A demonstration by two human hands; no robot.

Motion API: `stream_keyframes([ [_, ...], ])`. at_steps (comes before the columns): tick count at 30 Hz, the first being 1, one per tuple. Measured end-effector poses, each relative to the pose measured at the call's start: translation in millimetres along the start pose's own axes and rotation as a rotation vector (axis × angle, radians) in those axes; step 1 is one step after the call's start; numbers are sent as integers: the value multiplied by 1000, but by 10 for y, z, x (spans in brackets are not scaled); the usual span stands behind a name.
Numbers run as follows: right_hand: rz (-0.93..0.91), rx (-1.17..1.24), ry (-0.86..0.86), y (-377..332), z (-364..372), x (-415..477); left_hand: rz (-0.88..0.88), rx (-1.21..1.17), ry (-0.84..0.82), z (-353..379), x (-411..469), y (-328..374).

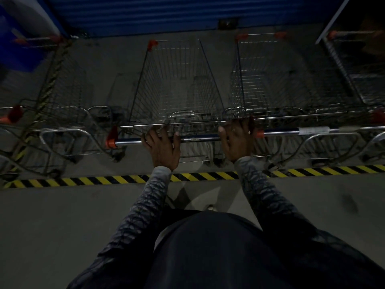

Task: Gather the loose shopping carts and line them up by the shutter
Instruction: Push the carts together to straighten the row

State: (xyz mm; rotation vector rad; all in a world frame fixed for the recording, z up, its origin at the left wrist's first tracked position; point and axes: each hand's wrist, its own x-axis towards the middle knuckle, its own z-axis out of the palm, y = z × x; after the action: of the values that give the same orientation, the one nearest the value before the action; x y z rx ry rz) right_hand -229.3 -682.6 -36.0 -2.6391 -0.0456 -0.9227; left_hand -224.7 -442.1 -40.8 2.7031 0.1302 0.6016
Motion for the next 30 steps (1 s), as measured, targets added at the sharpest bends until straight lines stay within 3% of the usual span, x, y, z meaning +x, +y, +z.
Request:
stream_keyframes([
  [10, -203, 188, -72, -457, 75, -181, -50, -20, 89, -81, -45, -71],
  [19, -226, 246, -88, -562, 128, -172, -95, -42, 61, -193, -93, -186],
  [23, -183, 215, -141, -803, 169, -45, -57, -1, 50, -308, -79, -410],
  [30, 49, 222, -356, -1352, 568, 219, -160, 61, 42, -644, -101, -1224],
])
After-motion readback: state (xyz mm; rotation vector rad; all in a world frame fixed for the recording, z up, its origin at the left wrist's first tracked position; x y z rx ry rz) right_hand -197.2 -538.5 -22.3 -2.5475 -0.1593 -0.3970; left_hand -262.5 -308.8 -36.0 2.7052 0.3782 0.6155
